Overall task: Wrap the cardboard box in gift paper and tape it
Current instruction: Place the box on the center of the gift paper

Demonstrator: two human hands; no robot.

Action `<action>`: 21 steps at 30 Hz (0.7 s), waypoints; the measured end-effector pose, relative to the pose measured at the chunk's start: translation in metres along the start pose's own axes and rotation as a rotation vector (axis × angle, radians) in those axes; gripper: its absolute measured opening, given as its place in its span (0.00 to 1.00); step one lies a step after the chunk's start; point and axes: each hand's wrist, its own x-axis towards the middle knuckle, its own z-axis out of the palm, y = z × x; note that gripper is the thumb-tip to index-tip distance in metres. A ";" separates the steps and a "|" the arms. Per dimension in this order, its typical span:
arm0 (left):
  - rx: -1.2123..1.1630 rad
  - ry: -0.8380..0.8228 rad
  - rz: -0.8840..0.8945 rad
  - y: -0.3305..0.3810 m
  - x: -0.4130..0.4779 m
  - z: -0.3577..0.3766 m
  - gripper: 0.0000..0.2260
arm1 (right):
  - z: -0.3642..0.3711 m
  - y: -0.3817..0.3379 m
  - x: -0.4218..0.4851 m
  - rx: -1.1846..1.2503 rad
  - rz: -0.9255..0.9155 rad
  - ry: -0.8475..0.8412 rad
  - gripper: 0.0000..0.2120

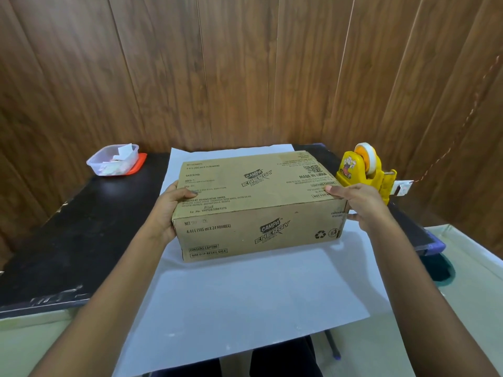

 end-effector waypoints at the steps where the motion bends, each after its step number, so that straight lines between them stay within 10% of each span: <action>1: 0.005 0.005 0.003 0.000 0.000 0.000 0.14 | 0.000 -0.001 0.002 -0.014 -0.004 -0.004 0.11; 13: 0.137 0.003 0.025 0.008 0.001 -0.001 0.20 | 0.012 -0.016 0.015 -0.462 -0.200 0.064 0.18; 21: 0.415 0.313 0.141 0.042 0.064 -0.028 0.11 | 0.093 -0.064 0.046 -0.552 -0.462 -0.163 0.07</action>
